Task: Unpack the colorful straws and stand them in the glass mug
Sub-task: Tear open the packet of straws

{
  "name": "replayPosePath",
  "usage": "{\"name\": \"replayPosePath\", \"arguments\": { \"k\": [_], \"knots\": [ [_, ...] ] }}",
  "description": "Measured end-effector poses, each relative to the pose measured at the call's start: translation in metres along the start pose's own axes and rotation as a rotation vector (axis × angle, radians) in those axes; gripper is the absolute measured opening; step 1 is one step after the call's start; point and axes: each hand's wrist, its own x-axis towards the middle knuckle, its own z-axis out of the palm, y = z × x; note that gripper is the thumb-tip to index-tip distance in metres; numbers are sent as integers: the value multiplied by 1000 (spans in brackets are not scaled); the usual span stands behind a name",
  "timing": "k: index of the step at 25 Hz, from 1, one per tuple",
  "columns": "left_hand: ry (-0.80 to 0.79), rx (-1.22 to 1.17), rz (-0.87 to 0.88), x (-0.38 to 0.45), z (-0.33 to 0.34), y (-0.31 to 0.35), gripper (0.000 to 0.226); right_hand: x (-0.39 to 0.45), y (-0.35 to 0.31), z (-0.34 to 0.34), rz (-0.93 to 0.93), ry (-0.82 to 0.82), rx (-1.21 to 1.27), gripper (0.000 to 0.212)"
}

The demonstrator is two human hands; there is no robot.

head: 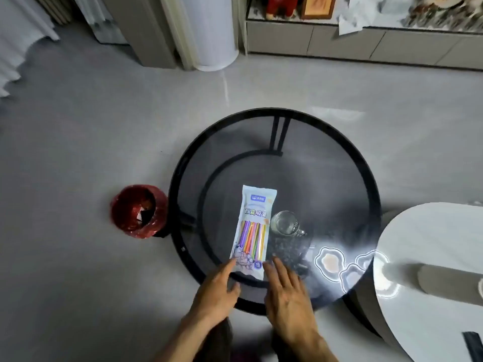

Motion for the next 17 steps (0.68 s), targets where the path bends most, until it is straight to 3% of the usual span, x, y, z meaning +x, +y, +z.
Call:
{"name": "replayPosePath", "arguments": {
  "k": [3, 5, 8, 13, 17],
  "knots": [
    [125, 73, 298, 103, 47, -22, 62, 69, 25, 77, -118, -24, -50, 64],
    [273, 217, 434, 170, 76, -48, 62, 111, 54, 138, -192, 41, -58, 62],
    [365, 368, 595, 225, 107, -86, 67, 129, 80, 208, -381, 200, -73, 57],
    [477, 495, 813, 246, 108, -118, 53, 131, 93, 232, -494, 432, 43, 43],
    [529, 496, 805, 228, 108, -119, 29, 117, 83, 229, -550, 394, -28, 25]
  ]
}}
